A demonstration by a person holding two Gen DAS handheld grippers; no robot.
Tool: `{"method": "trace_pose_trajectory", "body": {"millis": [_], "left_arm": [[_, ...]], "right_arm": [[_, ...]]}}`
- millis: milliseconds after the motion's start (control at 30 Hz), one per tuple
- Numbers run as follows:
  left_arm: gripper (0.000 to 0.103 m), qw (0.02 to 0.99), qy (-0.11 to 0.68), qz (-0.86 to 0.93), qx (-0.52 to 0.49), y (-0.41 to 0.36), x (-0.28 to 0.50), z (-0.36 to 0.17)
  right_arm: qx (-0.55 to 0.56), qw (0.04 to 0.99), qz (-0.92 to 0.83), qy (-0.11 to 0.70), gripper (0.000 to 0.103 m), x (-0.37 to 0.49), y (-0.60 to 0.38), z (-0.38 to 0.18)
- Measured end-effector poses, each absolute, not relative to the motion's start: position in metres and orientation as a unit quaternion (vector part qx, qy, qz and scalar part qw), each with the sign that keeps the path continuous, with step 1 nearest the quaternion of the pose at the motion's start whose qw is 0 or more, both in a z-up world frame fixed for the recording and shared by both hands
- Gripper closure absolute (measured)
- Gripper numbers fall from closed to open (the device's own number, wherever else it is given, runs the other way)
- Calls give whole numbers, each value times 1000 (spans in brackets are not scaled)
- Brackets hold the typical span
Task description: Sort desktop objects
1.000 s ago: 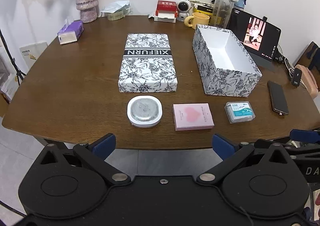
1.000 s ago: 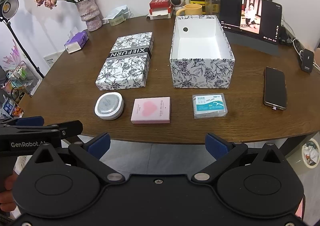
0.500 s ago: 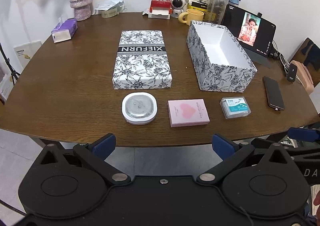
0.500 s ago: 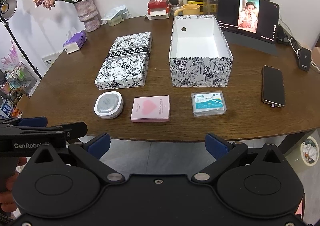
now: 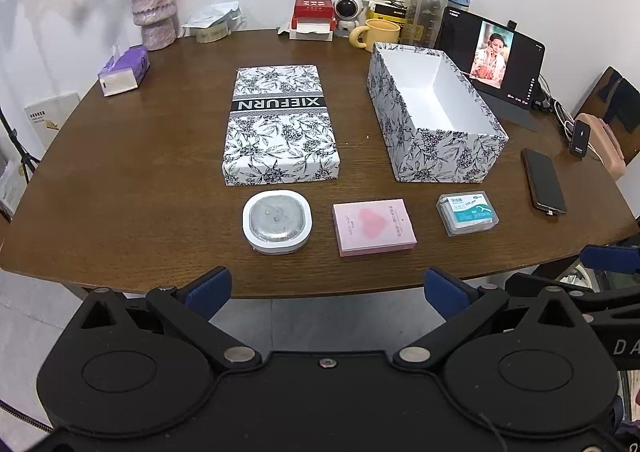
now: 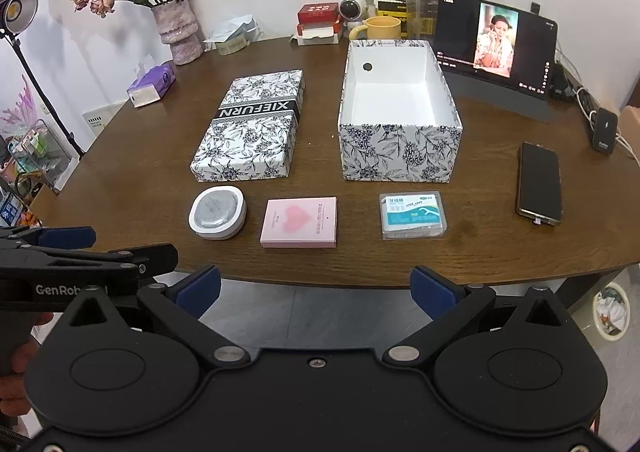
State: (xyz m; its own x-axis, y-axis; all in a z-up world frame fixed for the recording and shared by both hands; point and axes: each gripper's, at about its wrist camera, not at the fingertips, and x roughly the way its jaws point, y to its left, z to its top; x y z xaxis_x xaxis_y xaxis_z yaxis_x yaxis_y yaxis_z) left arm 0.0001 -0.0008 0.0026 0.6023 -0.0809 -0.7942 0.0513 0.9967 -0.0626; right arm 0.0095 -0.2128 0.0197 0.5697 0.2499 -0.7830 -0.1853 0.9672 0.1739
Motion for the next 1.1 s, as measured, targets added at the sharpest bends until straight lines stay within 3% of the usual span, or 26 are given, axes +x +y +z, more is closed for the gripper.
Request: {"method": "trace_pose_trajectory", "body": {"millis": [1100], "left_arm": [[0, 887, 459, -38, -14, 5, -5, -3]], "right_arm": [[27, 888, 119, 444, 1, 2, -206, 18]]}}
